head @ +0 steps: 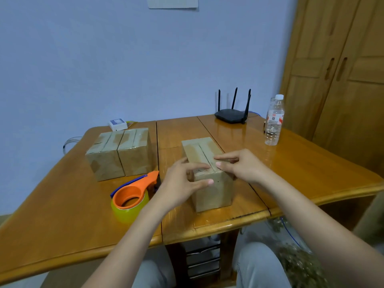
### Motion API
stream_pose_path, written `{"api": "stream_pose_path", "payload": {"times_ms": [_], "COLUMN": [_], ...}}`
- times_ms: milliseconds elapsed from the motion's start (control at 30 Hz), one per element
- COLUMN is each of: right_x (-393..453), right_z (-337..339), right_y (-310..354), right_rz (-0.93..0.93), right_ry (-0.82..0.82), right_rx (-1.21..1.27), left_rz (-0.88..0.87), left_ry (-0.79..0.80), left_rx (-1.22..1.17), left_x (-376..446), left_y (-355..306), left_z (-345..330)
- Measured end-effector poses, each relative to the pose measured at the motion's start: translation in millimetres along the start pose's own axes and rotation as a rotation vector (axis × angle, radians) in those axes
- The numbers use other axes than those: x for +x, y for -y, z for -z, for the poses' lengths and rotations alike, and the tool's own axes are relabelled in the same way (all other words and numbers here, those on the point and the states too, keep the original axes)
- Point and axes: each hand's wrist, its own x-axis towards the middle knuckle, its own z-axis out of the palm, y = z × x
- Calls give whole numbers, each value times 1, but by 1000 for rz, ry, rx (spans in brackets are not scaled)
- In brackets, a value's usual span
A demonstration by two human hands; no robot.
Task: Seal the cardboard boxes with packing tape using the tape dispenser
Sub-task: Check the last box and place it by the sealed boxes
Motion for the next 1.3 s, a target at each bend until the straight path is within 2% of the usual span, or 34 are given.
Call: {"api": "stream_pose_path", "payload": {"times_ms": [67,167,400,567,700,833,967,1100,1167,1233,1300], "right_x": [-4,-8,-15,-19,-18,-11,-3,7,6,1,2], "right_z": [-4,-8,-21,-26,-16,-14,-13,-12,-10,-11,-14], "right_y": [0,-1,3,4,-1,-4,3,0,7,22,40], "right_rz": [-35,-75,-212,-172,-92,-106,-194,-337,-334,-227,-35], "right_ry": [-16,16,60,22,83,133,147,158,167,58,-203], "right_rx": [105,255,366,442,520,572,392,424,333,45,-187], "left_rz": [19,72,329,240,190,202,209,263,269,247,227], "left_ry": [-51,-120,-178,-112,-74,-57,-33,-6,18,22,0], "left_rx": [-205,-344,-783,-833,-846,-747,-531,-520,-478,-219,249], "left_x": [-2,-6,-8,-15,-15,-16,-14,-11,-10,-9,-5], "left_y": [4,1,-1,-3,1,4,0,-4,-9,-7,9], "left_z": [0,5,-13,-22,-13,-7,4,10,12,20,40]}}
